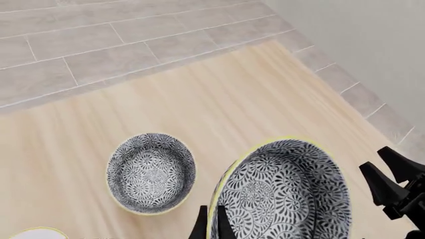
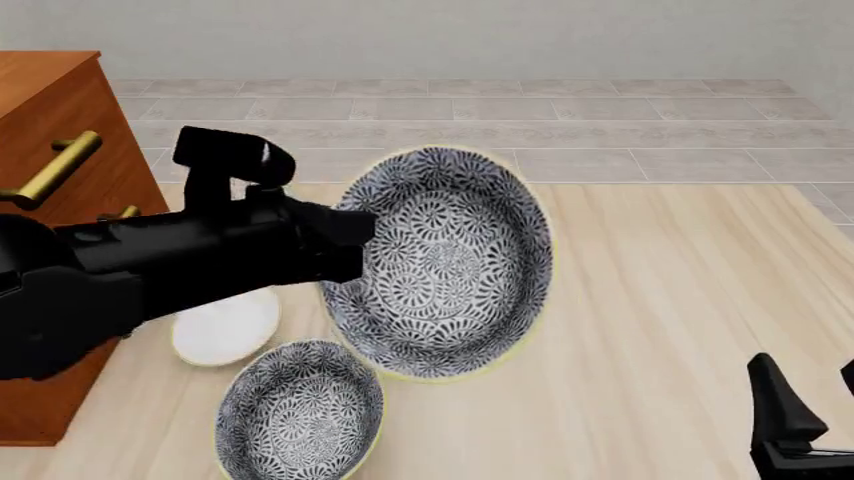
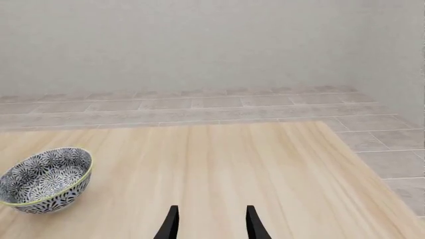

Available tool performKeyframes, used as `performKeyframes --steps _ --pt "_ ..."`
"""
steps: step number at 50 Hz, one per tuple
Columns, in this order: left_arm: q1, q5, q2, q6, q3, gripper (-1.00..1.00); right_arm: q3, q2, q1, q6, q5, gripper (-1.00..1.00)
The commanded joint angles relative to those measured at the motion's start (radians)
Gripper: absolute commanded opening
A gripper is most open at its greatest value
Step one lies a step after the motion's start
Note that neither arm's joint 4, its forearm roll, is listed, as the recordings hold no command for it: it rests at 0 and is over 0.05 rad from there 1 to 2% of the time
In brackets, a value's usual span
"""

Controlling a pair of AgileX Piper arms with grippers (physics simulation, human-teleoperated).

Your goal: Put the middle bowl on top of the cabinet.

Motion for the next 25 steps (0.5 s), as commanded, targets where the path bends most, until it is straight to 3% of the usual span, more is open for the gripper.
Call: performKeyframes --steps 1,25 --pt "0.083 0.077 -0.072 0.028 -0.056 -1.00 0.000 -0.001 -0.001 -0.001 -0.001 1.00" --pt "0.268 0.203 -0.058 0.005 -0.240 -1.00 0.000 0.001 -0.002 0.002 -0.007 1.00"
